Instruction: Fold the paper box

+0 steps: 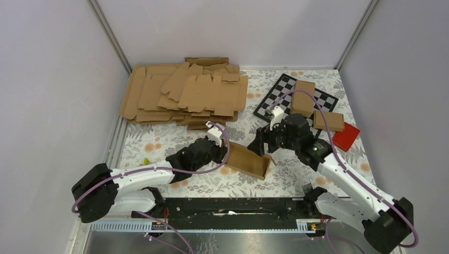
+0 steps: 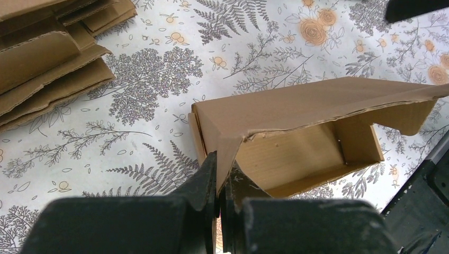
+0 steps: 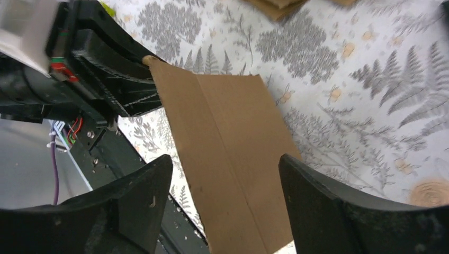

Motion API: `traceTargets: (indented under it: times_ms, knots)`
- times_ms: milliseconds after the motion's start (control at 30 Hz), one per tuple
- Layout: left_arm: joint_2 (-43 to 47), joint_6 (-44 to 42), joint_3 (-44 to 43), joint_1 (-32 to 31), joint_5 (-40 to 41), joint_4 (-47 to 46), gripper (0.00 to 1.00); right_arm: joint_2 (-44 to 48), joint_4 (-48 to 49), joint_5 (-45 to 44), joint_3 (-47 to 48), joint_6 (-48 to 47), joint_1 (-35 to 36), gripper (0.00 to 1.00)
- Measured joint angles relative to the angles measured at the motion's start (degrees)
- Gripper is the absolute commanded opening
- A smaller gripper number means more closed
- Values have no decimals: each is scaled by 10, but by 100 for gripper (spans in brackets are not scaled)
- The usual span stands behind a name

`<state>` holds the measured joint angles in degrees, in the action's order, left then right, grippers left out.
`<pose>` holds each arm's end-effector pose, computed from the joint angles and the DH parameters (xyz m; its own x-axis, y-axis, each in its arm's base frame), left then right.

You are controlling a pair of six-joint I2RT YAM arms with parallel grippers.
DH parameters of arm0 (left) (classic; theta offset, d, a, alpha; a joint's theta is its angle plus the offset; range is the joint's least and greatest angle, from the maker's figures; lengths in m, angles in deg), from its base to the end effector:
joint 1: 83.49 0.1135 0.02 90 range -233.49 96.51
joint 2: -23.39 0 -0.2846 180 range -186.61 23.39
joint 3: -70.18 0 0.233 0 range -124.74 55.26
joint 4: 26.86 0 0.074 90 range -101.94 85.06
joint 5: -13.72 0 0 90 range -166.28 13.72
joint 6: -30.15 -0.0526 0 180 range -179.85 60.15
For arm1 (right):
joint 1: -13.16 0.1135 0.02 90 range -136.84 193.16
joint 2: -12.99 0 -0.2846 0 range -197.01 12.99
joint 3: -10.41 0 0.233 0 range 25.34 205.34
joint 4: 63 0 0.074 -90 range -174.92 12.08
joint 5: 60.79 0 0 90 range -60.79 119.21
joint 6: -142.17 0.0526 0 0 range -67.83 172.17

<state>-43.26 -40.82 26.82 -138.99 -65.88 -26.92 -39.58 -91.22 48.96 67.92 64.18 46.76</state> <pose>0.1419 -0.1897 0.2331 -0.4449 0.0811 -0.8919 0.6046 0.7619 -0.2323 0.1506 0.1214 0.3108 -0.4842 -0.0865 -0.8707 -0.6938 0.6443 0.3218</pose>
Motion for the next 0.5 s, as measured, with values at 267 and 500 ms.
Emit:
traceTargets:
  times_ms: [267,500]
  knots:
    - [-27,-9,1,-10,6,-19,0,-57,-10,51,-2,-3,2,50]
    - [-42,1,-33,-10,-13,27,37,-92,-13,69,-12,-5,2,35]
